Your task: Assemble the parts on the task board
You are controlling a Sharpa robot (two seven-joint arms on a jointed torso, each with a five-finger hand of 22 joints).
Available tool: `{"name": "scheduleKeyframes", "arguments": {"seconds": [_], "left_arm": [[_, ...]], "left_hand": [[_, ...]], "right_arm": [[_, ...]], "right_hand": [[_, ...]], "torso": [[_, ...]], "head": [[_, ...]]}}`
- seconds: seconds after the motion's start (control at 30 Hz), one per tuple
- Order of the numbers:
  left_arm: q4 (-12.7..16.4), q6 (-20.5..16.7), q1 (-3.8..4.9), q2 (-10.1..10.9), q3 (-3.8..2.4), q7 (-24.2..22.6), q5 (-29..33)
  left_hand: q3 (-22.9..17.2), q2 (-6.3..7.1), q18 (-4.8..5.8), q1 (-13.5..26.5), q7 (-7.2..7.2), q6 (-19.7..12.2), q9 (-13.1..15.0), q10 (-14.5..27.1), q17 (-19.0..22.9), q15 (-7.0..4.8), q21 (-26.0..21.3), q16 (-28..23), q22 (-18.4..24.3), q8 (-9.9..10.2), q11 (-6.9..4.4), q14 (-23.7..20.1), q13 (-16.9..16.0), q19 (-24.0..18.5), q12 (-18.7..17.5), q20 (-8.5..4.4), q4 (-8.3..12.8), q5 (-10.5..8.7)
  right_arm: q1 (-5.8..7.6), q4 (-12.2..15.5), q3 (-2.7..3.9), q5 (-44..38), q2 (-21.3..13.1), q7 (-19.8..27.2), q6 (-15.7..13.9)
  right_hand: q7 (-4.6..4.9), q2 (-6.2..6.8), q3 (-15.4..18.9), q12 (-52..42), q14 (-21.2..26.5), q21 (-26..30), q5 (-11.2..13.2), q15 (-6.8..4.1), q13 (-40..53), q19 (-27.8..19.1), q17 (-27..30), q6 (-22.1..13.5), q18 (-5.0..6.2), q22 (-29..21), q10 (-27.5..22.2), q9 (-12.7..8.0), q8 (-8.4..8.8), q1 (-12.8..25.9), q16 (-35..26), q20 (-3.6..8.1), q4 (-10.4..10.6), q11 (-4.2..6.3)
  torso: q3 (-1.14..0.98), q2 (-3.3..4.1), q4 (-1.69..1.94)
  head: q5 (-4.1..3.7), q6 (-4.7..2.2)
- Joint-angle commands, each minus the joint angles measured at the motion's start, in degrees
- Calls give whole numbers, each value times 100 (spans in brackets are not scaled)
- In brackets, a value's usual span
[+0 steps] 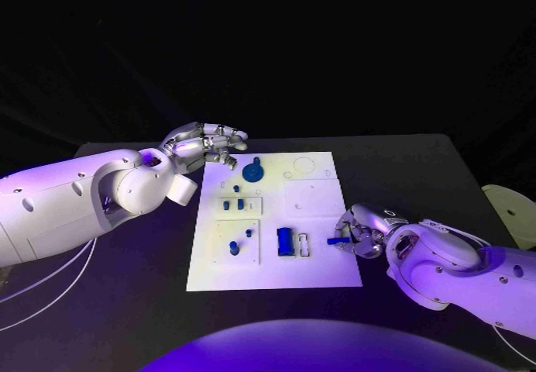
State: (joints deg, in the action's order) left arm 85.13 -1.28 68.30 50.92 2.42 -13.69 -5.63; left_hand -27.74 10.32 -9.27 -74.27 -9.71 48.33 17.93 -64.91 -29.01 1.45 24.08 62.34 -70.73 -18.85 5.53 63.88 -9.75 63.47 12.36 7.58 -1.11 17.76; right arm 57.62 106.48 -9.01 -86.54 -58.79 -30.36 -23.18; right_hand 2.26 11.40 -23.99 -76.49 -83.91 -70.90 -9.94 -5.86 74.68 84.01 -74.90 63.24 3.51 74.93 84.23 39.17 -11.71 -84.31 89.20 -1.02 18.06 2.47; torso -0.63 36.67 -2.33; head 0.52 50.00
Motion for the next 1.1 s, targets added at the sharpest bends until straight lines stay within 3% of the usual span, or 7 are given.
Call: {"name": "scheduleKeyframes", "arguments": {"seconds": [0.03, 0.07, 0.2, 0.5, 0.87, 1.1], "left_arm": [[10, 29, 2, -11, -4, -55, 36], [9, 29, 2, -14, -4, -55, 36], [6, 31, 2, -23, -4, -54, 36], [18, 33, 2, -24, -4, -53, 36], [40, 37, 3, -19, -4, -45, 35], [53, 42, 3, -20, -4, -39, 33]], "left_hand": [[-15, -63, -105, -6, -2, -45, 6, 42, 10, 10, -25, -12, 7, -21, 16, -43, -7, 44, 35, -7, 25, 38], [-19, -65, -105, -10, -1, -46, 6, 43, 10, 9, -26, -12, 7, -22, 16, -43, -8, 45, 37, -7, 28, 41], [-19, -65, -105, -10, -1, -46, 6, 43, 10, 9, -26, -12, 7, -22, 16, -43, -8, 45, 37, -7, 28, 41], [-26, -70, -106, -20, -1, -49, 7, 45, 12, 8, -28, -12, 6, -26, 15, -43, -8, 47, 40, -8, 36, 46], [-26, -70, -106, -20, -1, -49, 7, 45, 12, 8, -28, -12, 6, -26, 15, -43, -8, 47, 40, -8, 36, 46], [-26, -70, -106, -20, -1, -49, 7, 45, 12, 8, -28, -12, 6, -26, 15, -43, -8, 47, 40, -8, 36, 46]], "right_arm": [[-26, 108, -23, 1, -20, -143, 42], [-19, 144, -22, 14, -23, -145, 15], [17, 263, -20, 102, -17, -148, -89], [52, 411, -12, 475, 92, -153, -238], [56, 297, -6, 711, 335, -168, -203], [56, 182, -6, 785, 499, -170, -145]], "right_hand": [[-18, 90, -610, -24, -552, -50, -72, 43, 714, 88, -1238, 3, 3, 1033, 99, 78, -169, 394, -9, 7, -332, -36], [-7, 154, -842, -30, -555, -61, -102, 48, 716, 92, -1248, -7, 4, 1036, 106, 134, -205, 581, -6, 16, -429, -31], [-11, 212, -1210, -41, -560, -95, -216, 44, 719, 103, -1271, -45, -4, 1045, 118, 235, -263, 947, 2, 13, -642, -41], [3, 215, -1486, -74, -566, -138, -265, 52, 736, 117, -1300, -69, -11, 1055, 137, 287, -284, 1545, 11, 7, -749, -52], [2, 276, -1373, -244, -581, -215, 79, 59, 840, 142, -1372, 45, -25, 1073, 206, 209, -248, 2408, 36, -1, -496, -57], [-1, 229, -1306, -290, -585, -231, 148, 57, 870, 147, -1393, 91, -27, 1077, 224, 162, -224, 2604, 42, 1, -392, -55]], "torso": [[6, -6, 7], [6, -4, 9], [5, -2, 16], [-5, 13, 12], [-5, 17, 6], [-8, 18, 4]], "head": [[-5, 0], [-6, 0], [-8, 0], [19, 0], [26, 0], [39, 0]]}}
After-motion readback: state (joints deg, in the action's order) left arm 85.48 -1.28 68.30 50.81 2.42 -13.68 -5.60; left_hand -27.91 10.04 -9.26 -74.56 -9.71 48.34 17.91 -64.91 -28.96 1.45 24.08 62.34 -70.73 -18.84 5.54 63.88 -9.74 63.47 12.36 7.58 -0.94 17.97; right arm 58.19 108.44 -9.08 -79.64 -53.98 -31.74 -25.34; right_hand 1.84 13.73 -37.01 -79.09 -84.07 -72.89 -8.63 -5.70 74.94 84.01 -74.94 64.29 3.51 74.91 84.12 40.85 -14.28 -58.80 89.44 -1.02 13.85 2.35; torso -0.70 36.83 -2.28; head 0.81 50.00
